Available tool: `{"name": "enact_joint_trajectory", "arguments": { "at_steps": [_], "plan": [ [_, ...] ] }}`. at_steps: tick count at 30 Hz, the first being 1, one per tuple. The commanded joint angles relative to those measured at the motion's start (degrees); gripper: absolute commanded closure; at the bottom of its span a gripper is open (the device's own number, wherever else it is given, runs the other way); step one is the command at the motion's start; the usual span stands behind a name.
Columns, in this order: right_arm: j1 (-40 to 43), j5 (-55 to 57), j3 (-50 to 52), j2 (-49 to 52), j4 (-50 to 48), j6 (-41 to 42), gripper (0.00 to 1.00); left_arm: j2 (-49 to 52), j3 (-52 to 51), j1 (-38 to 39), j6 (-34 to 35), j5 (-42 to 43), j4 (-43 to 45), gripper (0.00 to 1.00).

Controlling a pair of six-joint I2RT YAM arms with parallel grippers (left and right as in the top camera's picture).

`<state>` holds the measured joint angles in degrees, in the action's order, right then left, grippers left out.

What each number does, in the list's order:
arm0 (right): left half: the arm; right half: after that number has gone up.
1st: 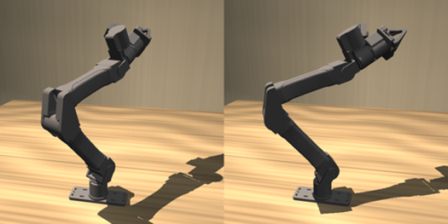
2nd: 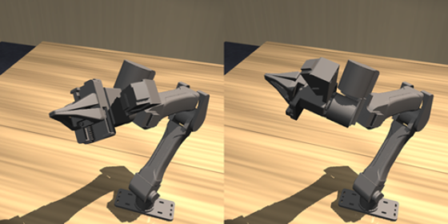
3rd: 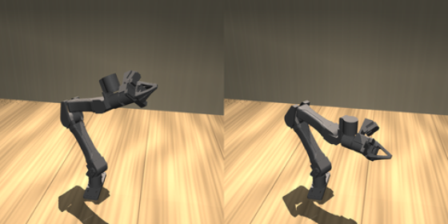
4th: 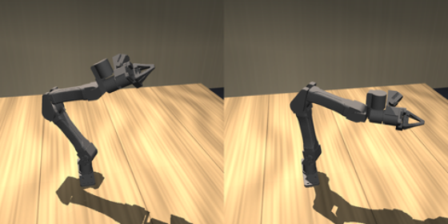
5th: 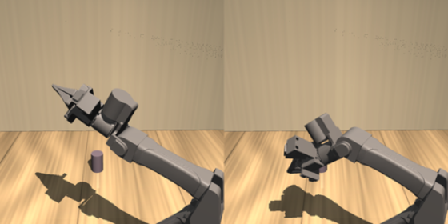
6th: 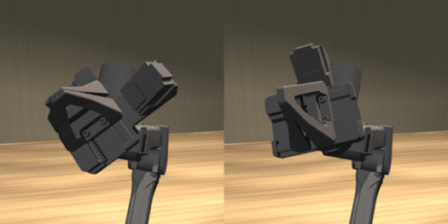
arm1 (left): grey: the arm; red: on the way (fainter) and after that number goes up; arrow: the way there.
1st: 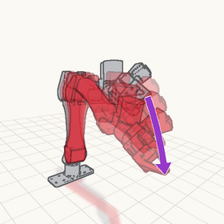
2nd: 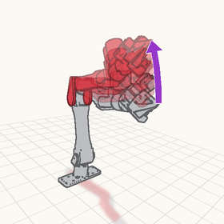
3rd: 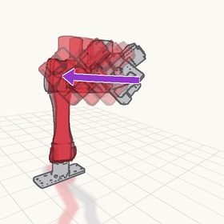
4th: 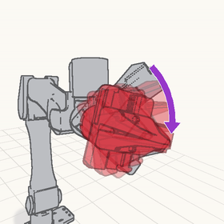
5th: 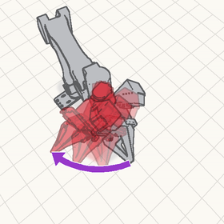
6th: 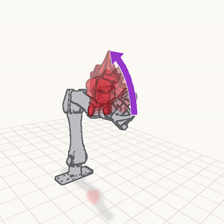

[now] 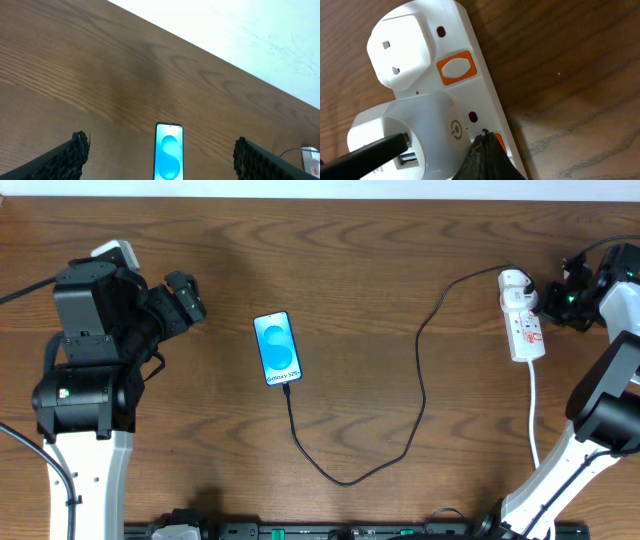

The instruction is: Plug charger to phone and switch on socket

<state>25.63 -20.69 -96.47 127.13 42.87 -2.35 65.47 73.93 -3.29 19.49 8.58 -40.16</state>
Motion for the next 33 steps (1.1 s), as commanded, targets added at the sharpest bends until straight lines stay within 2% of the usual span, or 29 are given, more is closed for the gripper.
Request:
{"name": "enact_joint_trajectory", "arguments": {
  "at_steps": [1,19,33],
  "plan": [
    [-4.50,-5.49,1.01,3.30,2.16,-0.94,0.99,0.11,-0.11,-0.28,-0.17,-1.18,-0.13,0.07],
    [-6.73,-11.80,1.01,3.30,3.58,2.84,0.99,0.11,-0.11,-0.28,-0.17,-1.18,-0.13,0.07],
    [-6.88,-11.82,1.01,3.30,4.44,9.97,0.99,0.11,-0.11,-0.28,-0.15,-1.18,-0.13,0.07]
  ]
}}
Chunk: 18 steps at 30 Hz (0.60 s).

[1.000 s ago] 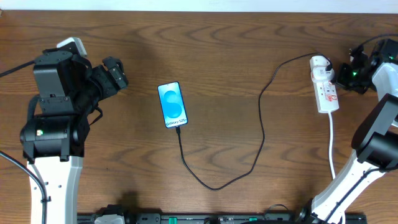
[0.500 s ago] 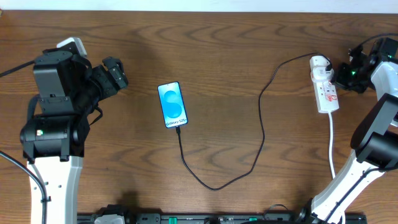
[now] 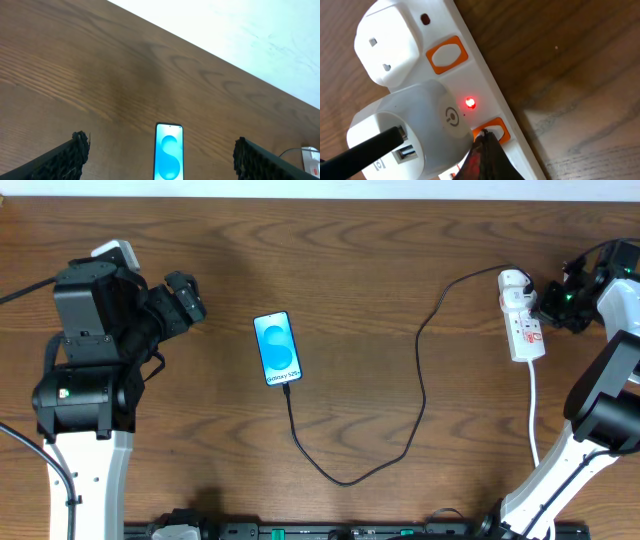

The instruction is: Plug charger to phone and switch on socket

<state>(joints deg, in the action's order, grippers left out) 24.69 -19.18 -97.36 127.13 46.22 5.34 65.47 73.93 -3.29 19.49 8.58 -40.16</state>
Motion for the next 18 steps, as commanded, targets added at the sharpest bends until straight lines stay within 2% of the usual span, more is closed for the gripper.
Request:
{"name": "enact_joint_trajectory", "arguments": {
  "at_steps": [1,18],
  "plan": [
    [-5.95,-13.33,1.90,3.30,0.98,2.82,0.99,0.11,-0.11,-0.28,-0.15,-1.18,-0.13,0.07],
    [-3.52,-10.73,1.88,3.28,-5.33,4.55,0.99,0.11,-0.11,-0.28,-0.17,-1.18,-0.11,0.06]
  ]
}}
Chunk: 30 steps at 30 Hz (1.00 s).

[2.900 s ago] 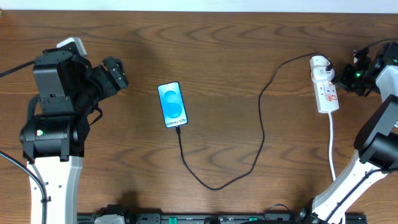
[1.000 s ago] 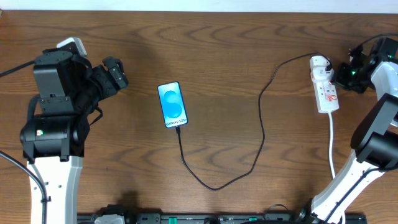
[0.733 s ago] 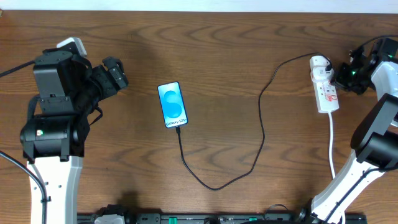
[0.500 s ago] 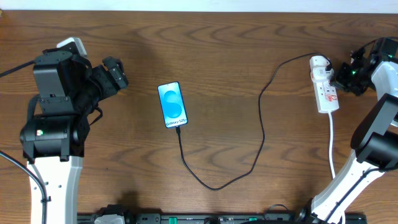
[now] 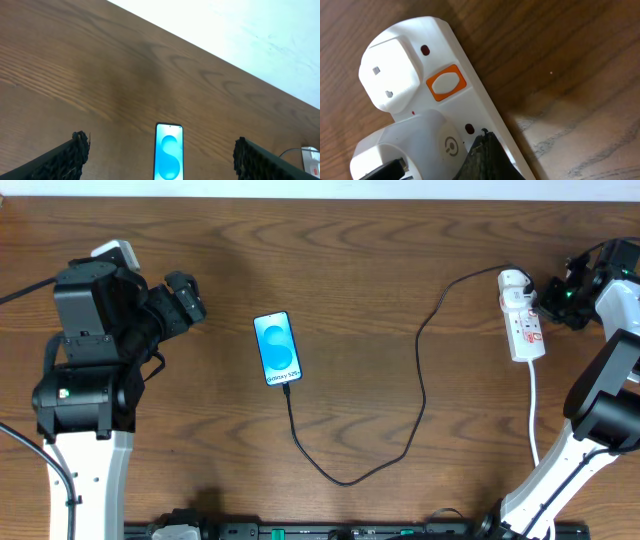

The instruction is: Plug charger to phone and switch on socket

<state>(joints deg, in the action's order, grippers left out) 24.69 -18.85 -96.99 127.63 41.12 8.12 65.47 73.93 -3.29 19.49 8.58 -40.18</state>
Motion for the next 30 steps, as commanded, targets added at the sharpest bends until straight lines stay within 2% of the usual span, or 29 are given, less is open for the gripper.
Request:
{"name": "enact_joint_trajectory", "arguments": {
  "at_steps": [1,18,30],
  "plan": [
    [-3.23,-11.10,1.51,2.78,-0.50,1.95,0.99,0.11,-0.11,-0.28,-0.17,-1.18,-0.11,0.07],
    [-3.43,-16.17,1.51,2.78,2.21,0.46,0.99,0.11,-0.11,-0.28,-0.17,-1.18,-0.11,0.06],
    [-2.51,-6.80,1.31,2.75,1.84,0.11,0.99,0.11,-0.11,-0.28,-0.17,-1.18,-0.11,0.06]
  ]
}}
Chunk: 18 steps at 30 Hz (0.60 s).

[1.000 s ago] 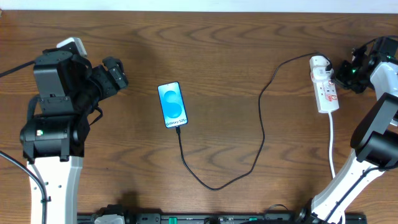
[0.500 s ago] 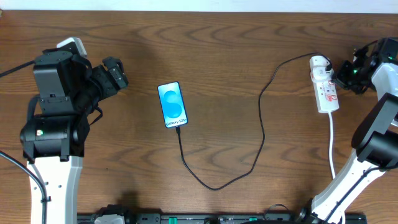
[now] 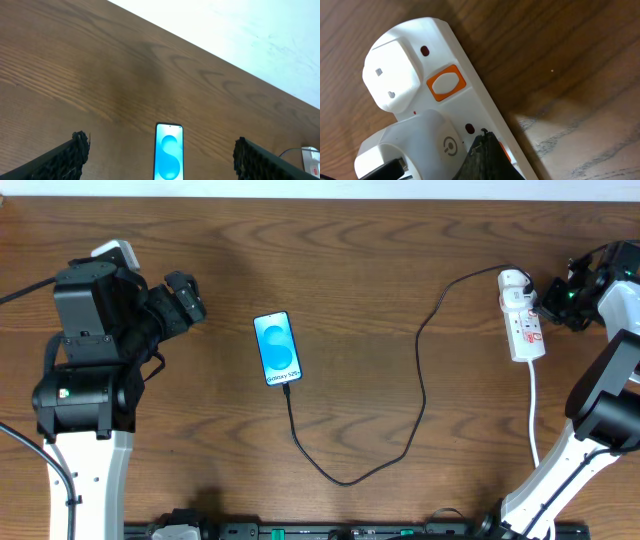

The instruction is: Plug charger to phone and switch on socket

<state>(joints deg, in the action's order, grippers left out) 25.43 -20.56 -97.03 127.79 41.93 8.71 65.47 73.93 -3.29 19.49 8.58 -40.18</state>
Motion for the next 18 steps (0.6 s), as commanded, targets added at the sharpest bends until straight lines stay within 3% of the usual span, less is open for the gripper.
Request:
{"name": "enact_joint_trajectory", "arguments": {
  "at_steps": [1,7,13,18],
  "plan": [
    [-2.89,-4.52,1.27,2.49,0.74,-1.27,0.99,0.11,-0.11,-0.28,-0.17,-1.18,-0.11,0.06],
    [0.33,-8.28,0.37,0.50,0.42,-8.02,0.98,0.11,-0.11,-0.28,-0.17,-1.18,-0.11,0.07],
    [2.71,-9.84,0.37,-2.05,1.90,-11.17,0.83,0.11,-0.11,-0.28,-0.17,-1.18,-0.11,0.06],
    [2.62,-9.75,0.39,-2.10,2.45,-13.33,0.78,0.11,-0.11,-0.28,-0.17,-1.18,-0.11,0.07]
  ]
}}
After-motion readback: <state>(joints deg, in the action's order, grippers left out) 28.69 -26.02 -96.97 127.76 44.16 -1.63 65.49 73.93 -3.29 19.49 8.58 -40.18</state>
